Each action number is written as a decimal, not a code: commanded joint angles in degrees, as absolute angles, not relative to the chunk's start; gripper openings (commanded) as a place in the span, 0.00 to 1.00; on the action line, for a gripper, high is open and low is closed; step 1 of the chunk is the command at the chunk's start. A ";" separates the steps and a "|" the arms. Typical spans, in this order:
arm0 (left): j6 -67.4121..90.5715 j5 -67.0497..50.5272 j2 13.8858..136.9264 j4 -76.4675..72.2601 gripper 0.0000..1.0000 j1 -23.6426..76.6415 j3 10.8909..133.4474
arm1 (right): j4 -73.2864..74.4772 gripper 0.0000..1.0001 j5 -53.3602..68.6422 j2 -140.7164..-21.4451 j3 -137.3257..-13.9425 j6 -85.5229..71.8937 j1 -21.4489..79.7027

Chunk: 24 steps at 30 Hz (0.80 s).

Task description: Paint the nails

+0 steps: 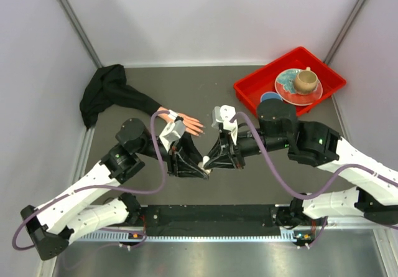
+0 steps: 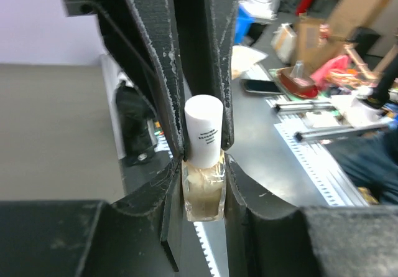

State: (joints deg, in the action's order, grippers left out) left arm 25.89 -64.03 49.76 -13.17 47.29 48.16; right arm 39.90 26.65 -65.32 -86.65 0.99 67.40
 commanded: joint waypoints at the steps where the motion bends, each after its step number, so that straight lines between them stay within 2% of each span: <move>1: 10.15 -48.29 47.46 4.90 0.00 47.90 55.46 | 37.87 0.09 15.79 -67.76 -87.88 0.45 67.41; 2: 8.89 -44.60 46.42 5.70 0.00 47.81 55.11 | 38.84 0.15 12.86 -68.37 -88.76 -2.61 67.50; 3: 7.75 -40.99 45.97 6.32 0.00 47.81 54.59 | 39.80 0.31 9.79 -69.51 -89.81 -4.20 67.50; 4: 6.26 -33.56 45.53 6.50 0.00 47.81 53.97 | 42.08 0.39 3.84 -70.39 -91.74 -5.87 67.50; 6: 4.40 -28.33 44.65 6.24 0.00 47.81 52.57 | 44.20 0.49 -1.38 -71.71 -93.77 -10.62 67.50; 7: 3.00 -23.52 44.65 6.24 0.00 47.81 52.21 | 46.04 0.51 -6.02 -72.94 -95.35 -12.37 67.50; 12: 1.23 -15.13 44.12 5.72 0.00 47.90 50.28 | 49.12 0.52 -12.47 -75.67 -101.31 -20.47 67.76; 17: 2.99 -9.42 40.53 1.06 0.00 47.90 47.20 | 55.28 0.46 -17.66 -81.81 -107.92 -23.55 68.29; 20: 3.95 -7.22 39.46 0.44 0.00 47.90 45.97 | 55.02 0.34 -17.05 -83.66 -109.07 -25.05 68.73; 24: 5.09 -6.85 38.59 -2.02 0.00 47.90 45.00 | 54.49 0.33 -16.61 -85.69 -111.35 -25.31 68.91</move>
